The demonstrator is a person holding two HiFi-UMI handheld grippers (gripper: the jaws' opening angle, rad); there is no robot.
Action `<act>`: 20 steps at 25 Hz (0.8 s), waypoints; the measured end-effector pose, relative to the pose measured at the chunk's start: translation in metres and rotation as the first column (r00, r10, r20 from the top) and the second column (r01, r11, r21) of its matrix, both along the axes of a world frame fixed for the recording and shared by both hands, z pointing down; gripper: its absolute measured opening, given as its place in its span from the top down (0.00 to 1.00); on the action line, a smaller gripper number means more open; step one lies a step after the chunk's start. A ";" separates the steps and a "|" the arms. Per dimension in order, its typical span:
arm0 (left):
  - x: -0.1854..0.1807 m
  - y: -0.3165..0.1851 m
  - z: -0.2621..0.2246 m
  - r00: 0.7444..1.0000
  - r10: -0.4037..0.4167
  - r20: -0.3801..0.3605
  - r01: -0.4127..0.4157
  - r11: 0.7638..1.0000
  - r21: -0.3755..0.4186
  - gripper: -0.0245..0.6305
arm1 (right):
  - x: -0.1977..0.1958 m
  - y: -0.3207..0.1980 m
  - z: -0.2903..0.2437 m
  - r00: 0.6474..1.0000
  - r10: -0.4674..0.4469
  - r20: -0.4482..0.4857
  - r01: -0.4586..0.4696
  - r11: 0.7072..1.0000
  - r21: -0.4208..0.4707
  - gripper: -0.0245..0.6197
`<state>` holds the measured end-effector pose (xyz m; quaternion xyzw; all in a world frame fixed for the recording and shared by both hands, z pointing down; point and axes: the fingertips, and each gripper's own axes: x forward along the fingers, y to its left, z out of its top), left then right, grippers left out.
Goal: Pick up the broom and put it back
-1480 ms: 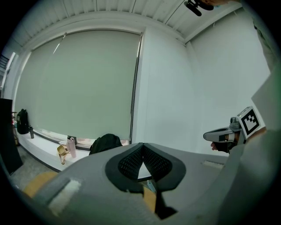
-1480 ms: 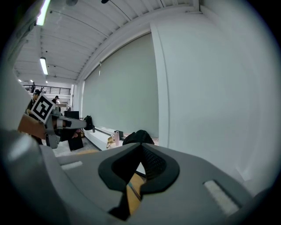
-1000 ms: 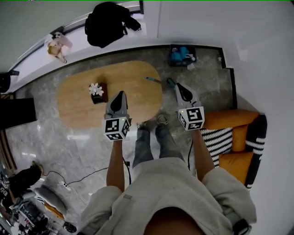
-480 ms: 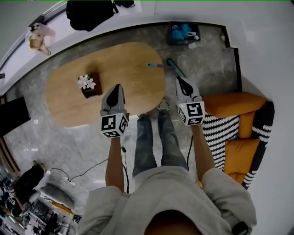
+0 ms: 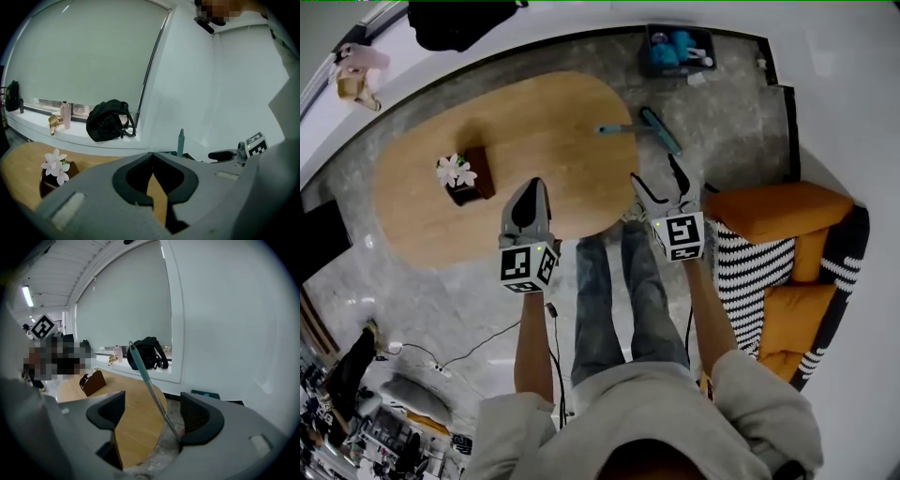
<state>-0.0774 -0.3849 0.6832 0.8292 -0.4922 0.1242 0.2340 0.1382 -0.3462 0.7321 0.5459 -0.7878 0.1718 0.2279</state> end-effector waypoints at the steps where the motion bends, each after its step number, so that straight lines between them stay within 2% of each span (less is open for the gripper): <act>1: 0.001 -0.001 0.003 1.000 -0.002 -0.004 0.002 1.000 0.001 0.96 | -0.002 -0.001 0.007 1.000 -0.009 -0.010 0.009 1.000 -0.006 0.41; 7: 0.003 0.003 0.021 1.000 -0.003 -0.010 0.003 1.000 -0.019 0.96 | -0.008 -0.018 0.041 0.999 -0.019 -0.035 0.018 1.000 -0.017 0.40; 20: -0.011 0.013 0.028 0.999 -0.038 0.002 0.038 0.998 -0.043 0.96 | -0.024 -0.066 0.094 0.986 -0.101 -0.133 0.094 0.994 -0.061 0.63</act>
